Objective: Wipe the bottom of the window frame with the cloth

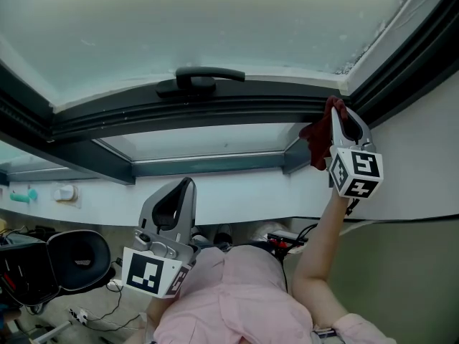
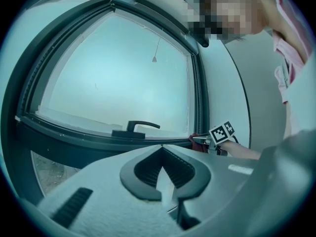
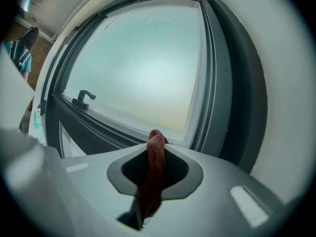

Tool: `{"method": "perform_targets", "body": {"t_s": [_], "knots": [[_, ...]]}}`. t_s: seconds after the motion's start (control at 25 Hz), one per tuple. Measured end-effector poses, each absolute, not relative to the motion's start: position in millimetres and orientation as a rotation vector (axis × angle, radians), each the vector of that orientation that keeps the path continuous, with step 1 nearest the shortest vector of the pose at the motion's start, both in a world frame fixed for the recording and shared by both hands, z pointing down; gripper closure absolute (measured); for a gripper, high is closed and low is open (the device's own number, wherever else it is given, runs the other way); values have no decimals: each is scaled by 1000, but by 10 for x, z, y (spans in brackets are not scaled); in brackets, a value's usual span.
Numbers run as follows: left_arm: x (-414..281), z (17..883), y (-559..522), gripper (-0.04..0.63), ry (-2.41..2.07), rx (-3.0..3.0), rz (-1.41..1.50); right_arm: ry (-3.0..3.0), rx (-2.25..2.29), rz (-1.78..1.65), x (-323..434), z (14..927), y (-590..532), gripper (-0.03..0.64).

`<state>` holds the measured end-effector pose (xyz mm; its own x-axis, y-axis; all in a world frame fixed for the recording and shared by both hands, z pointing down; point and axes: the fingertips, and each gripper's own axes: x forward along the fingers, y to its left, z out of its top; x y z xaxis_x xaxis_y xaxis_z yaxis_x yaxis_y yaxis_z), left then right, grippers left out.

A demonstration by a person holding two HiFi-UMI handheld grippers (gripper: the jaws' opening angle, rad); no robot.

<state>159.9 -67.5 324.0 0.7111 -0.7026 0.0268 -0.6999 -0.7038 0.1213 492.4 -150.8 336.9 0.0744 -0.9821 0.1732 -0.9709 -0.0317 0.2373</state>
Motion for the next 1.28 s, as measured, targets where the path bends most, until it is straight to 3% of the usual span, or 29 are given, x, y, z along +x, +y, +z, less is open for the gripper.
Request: {"method": "perform_targets", "body": {"t_s": [1.28], "knots": [[1544,3215,-806,597,-1137,2791,-37,-1860,2205,-20,5305,3352,-1416,566]]}}
